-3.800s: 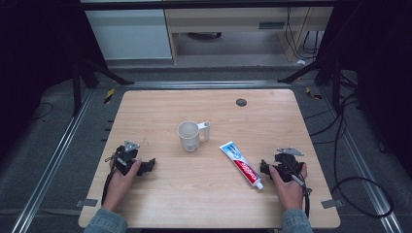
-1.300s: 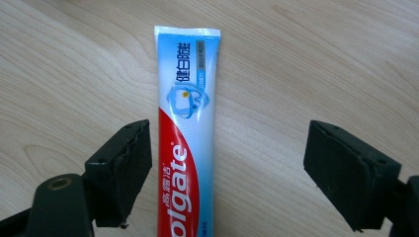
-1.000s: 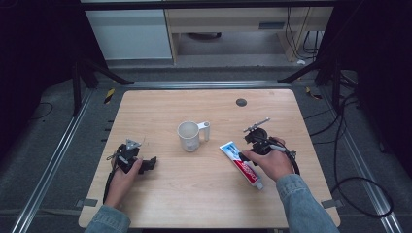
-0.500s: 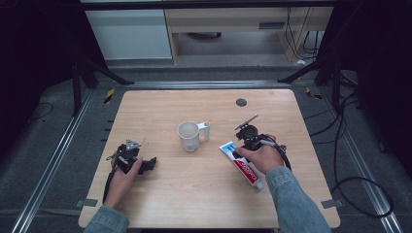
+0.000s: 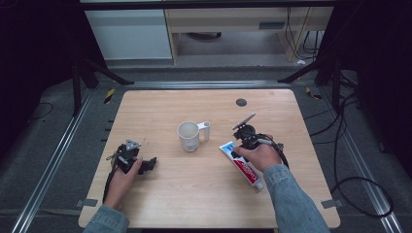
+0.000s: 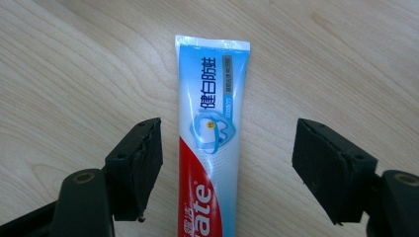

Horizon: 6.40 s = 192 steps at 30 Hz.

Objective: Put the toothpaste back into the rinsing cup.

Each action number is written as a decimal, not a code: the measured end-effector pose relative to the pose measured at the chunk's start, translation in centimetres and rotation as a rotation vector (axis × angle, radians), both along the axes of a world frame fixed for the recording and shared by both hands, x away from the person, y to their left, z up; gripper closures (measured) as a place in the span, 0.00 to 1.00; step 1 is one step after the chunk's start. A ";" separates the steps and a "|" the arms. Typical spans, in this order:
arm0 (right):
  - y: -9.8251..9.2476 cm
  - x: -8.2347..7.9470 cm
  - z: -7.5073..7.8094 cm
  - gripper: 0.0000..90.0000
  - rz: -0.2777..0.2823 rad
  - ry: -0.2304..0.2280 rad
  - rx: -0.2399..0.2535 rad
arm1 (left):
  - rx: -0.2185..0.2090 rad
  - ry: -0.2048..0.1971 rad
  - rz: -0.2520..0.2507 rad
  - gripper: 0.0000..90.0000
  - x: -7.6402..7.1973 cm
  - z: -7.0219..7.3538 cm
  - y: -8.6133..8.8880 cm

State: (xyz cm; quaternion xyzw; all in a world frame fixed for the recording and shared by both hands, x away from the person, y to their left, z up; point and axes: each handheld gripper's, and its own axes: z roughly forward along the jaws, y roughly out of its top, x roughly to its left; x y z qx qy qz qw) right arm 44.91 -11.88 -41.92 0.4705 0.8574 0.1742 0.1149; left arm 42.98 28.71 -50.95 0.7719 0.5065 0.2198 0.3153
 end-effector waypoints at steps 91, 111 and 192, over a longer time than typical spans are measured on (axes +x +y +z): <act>1.2 1.7 -4.3 0.79 0.083 0.131 -0.070 | 0.000 -0.001 -0.009 0.00 0.0 0.0 0.1; 0.9 1.1 -3.6 0.81 0.064 0.123 -0.049 | 0.000 -0.001 -0.010 0.00 0.0 0.0 0.1; 0.6 0.9 3.7 0.81 0.031 -0.275 0.321 | 0.001 -0.001 -0.009 0.00 0.0 0.0 0.1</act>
